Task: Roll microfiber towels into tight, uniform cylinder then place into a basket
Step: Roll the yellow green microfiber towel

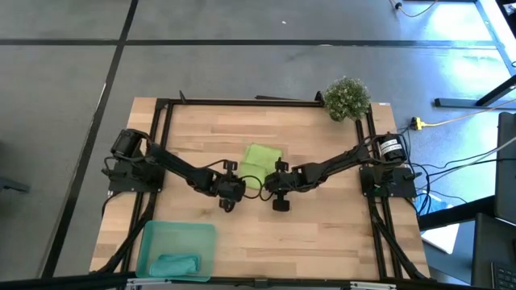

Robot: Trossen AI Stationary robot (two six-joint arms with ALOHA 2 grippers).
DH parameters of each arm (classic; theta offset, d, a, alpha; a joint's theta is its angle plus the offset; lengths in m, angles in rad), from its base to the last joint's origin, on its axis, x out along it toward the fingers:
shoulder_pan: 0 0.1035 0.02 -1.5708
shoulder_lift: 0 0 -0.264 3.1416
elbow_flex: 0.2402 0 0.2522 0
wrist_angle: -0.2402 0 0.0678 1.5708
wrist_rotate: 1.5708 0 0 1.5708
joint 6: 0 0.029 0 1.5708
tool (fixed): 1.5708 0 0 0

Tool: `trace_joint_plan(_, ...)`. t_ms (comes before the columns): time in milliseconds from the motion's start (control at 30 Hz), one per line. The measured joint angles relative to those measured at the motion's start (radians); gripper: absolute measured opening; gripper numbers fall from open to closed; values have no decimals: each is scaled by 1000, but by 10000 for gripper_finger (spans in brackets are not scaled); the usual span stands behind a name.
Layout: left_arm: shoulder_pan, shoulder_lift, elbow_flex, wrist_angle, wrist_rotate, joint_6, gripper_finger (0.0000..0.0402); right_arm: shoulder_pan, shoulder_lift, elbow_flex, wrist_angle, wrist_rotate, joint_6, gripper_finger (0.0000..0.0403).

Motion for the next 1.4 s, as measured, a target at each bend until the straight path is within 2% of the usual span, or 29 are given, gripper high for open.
trace_joint_plan(67, 0, -21, -2, 0, 12, 0, 9, 0, 0, 0, 0, 0, 0, 4)
trace_joint_plan(400, 69, -148, 9, -48, 192, 20, 4, 0, 0, 0, -1, 1, 2, 4)
trace_joint_plan(567, 126, -157, 79, -103, 217, 18, 2, 0, 0, 0, 0, 2, 2, 4)
trace_joint_plan(733, 203, -157, 127, -121, 345, 13, 2, 0, 0, 0, 0, 2, 2, 4)
trace_joint_plan(933, 285, -145, 147, -118, 441, -49, 1, 0, 0, 0, 1, 2, 1, 4)
trace_joint_plan(1100, 338, -126, 148, -117, 453, -110, 1, 0, 0, -1, 9, 2, -2, 4)
trace_joint_plan(1400, 374, -45, 148, -46, 430, -115, 0, 0, 0, -1, 16, 1, -6, 3)
